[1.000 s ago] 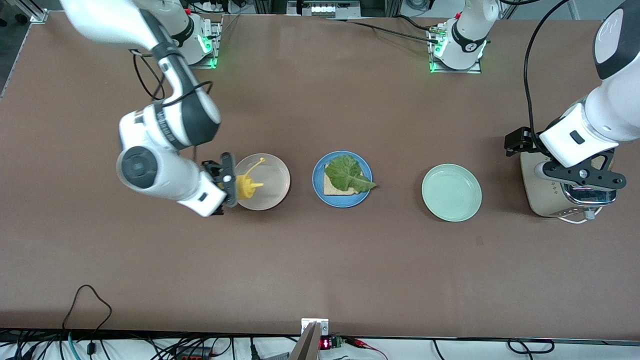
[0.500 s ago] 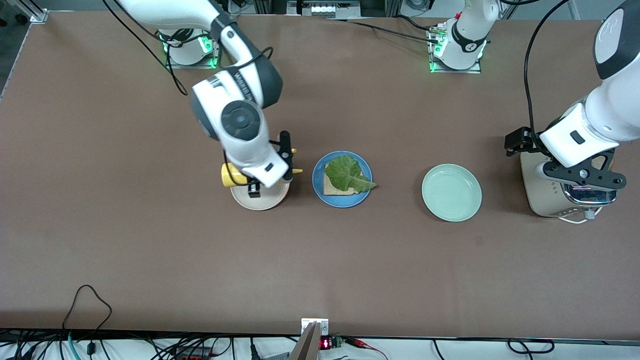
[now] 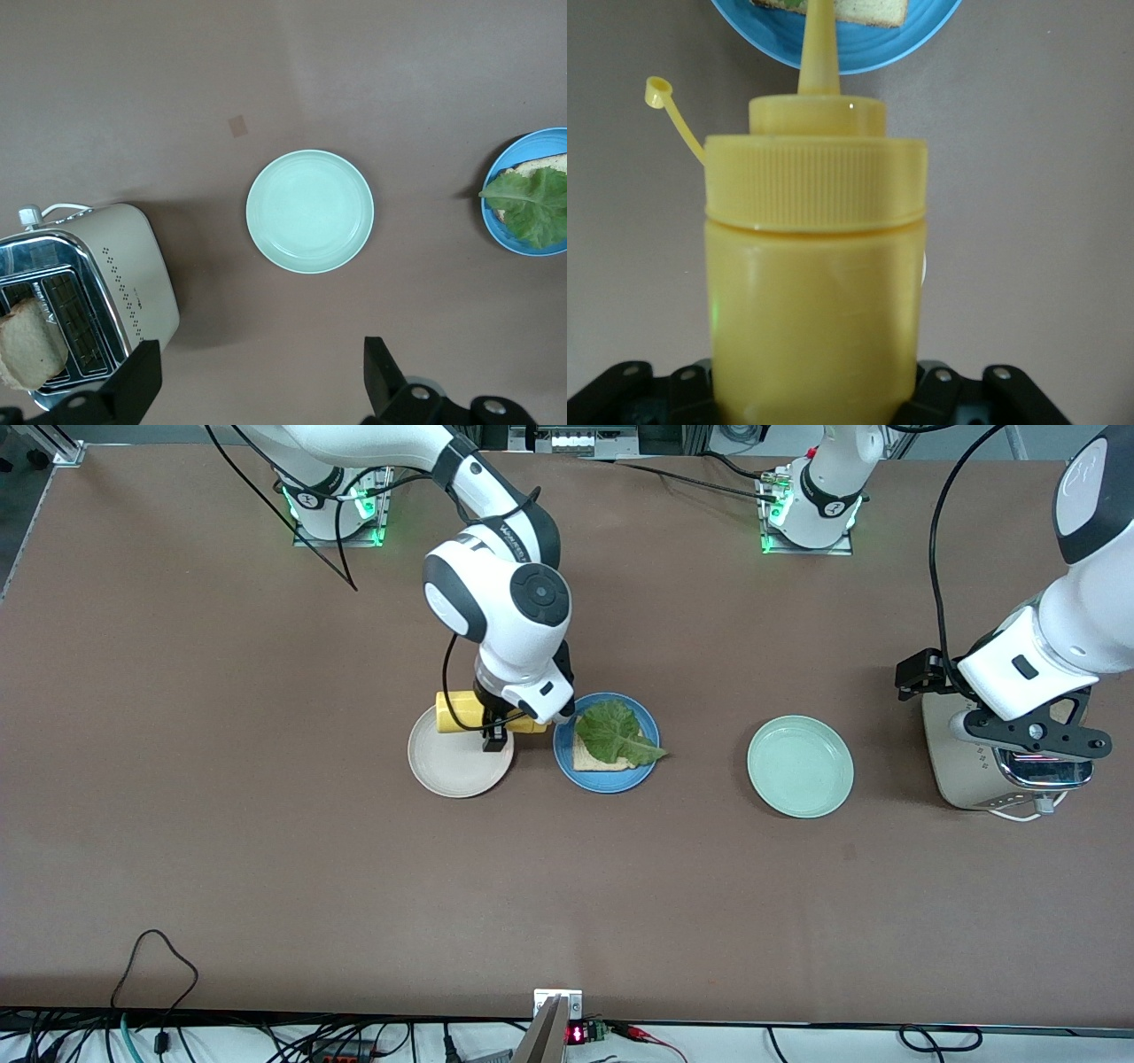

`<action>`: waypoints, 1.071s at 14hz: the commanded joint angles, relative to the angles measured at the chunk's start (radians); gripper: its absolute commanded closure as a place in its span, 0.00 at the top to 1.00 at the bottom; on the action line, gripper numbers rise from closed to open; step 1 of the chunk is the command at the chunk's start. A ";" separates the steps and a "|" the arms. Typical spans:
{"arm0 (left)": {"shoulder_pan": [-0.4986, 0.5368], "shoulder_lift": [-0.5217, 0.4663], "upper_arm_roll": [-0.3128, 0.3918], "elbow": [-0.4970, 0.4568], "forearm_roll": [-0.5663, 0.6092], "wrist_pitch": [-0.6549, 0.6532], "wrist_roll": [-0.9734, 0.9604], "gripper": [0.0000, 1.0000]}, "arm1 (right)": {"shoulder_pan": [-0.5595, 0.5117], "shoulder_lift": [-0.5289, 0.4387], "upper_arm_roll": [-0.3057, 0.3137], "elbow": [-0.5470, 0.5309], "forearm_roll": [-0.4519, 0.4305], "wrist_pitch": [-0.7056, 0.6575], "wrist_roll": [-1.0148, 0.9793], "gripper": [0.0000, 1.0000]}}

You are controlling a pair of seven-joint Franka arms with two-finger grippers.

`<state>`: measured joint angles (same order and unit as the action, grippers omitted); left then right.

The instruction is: Make sandwich in blue plate with both arms

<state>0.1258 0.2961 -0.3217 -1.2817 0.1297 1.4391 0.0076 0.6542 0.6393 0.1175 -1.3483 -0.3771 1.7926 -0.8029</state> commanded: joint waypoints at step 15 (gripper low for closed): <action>0.353 0.113 0.012 -0.051 0.091 -0.031 0.014 1.00 | -0.411 -0.162 -0.006 0.037 0.533 -0.131 -0.479 0.12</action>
<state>0.4287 0.3925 -0.2981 -1.3133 0.1622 1.4181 0.0089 0.3256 0.5213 0.0906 -1.2605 0.0379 1.6658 -1.1847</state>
